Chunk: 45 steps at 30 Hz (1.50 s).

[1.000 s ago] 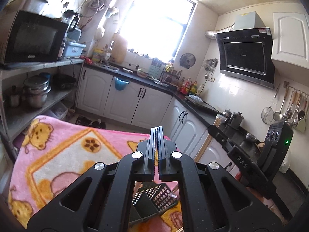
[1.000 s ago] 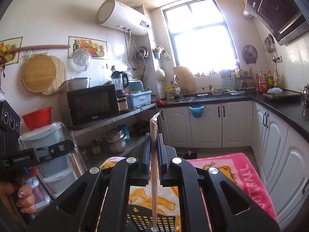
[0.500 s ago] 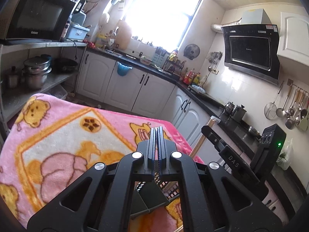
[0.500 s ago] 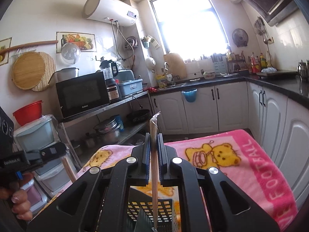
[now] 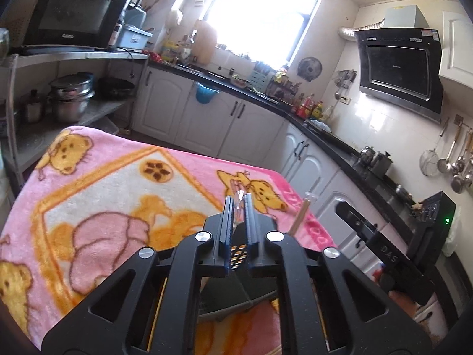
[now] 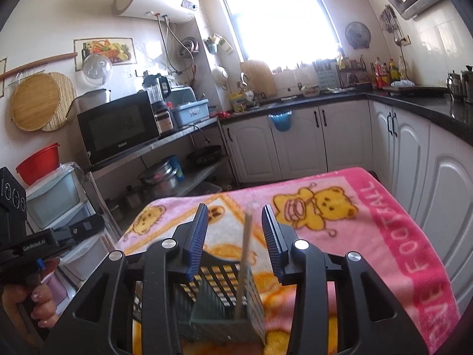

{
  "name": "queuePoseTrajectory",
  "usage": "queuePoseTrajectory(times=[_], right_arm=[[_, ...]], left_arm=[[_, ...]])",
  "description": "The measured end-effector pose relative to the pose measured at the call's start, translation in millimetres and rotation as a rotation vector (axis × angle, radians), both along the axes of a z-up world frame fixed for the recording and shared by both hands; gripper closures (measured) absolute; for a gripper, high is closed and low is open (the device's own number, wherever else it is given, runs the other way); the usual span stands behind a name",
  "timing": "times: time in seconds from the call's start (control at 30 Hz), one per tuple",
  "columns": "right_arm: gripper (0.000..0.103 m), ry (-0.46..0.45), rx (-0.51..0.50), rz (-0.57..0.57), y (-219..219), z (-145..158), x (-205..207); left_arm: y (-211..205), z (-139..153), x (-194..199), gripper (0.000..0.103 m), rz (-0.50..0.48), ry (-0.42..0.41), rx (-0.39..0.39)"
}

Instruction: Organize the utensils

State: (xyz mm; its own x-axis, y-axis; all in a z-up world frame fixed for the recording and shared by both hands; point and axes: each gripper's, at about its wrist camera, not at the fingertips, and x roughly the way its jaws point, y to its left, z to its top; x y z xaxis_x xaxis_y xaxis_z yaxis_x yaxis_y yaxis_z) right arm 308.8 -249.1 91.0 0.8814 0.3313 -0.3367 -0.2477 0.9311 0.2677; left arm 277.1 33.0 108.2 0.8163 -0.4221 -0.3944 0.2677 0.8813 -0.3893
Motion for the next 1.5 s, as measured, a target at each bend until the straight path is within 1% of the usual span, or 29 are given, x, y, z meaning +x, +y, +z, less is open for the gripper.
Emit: queuePoseTrajectory(times=[0.03,0.1,0.17,0.2,0.23,0.3,0.37,0.5,0.63,0.73,0.93,1.03,1.37,1.5], right_arm=[[0.064,0.013,-0.007,0.0,-1.0,-1.8,-1.6],[0.063,0.039,-0.024,-0.001,-2.5,-5.8,-5.0],[0.062,0.063,-0.036,0.0,-4.5,-10.6,-9.8],[0.062,0.07,-0.039,0.003,-4.7,-11.6,-11.4],[0.061,0.076,-0.046,0.006,-5.0,-13.0,-14.3],[0.058,0.082,-0.057,0.005,-5.3,-15.3,-18.8],[0.057,0.088,-0.062,0.01,-5.4,-17.5,-23.1],[0.054,0.098,-0.075,0.022,-5.0,-20.1,-33.6],[0.05,0.108,-0.071,0.043,-5.3,-21.5,-46.2],[0.045,0.106,-0.076,0.057,-5.4,-21.7,-57.5],[0.042,0.108,-0.09,0.077,-4.8,-23.4,-78.3],[0.041,0.108,-0.1,0.082,-4.6,-25.6,-88.2],[0.04,0.133,-0.115,0.1,-5.0,-36.5,-114.6],[0.04,0.147,-0.129,0.109,-6.3,-43.5,-125.5]], left_arm=[[0.5,-1.0,-1.5,0.081,0.007,0.003,0.004],[2.6,-3.9,-4.2,0.069,0.018,0.01,0.006],[4.6,-6.7,-7.5,0.069,0.019,0.011,0.012],[5.0,-7.8,-8.8,0.066,0.021,0.012,0.016],[6.5,-9.5,-11.5,0.061,0.027,0.012,0.016],[8.3,-11.9,-15.5,0.054,0.031,0.015,0.013],[9.9,-13.6,-20.0,0.047,0.043,0.01,0.014],[16.2,-15.1,-31.8,0.028,0.061,0.005,0.0],[24.0,-16.3,-49.8,0.012,0.079,-0.013,-0.002],[27.8,-17.8,-63.1,0.01,0.077,-0.018,-0.005],[32.2,-23.0,-86.1,0.01,0.076,-0.009,-0.005],[30.7,-28.3,-96.6,0.01,0.073,-0.002,0.009],[23.6,-53.4,-115.2,0.01,0.035,0.06,0.007],[23.7,-62.1,-120.1,0.01,0.031,0.081,-0.011]])
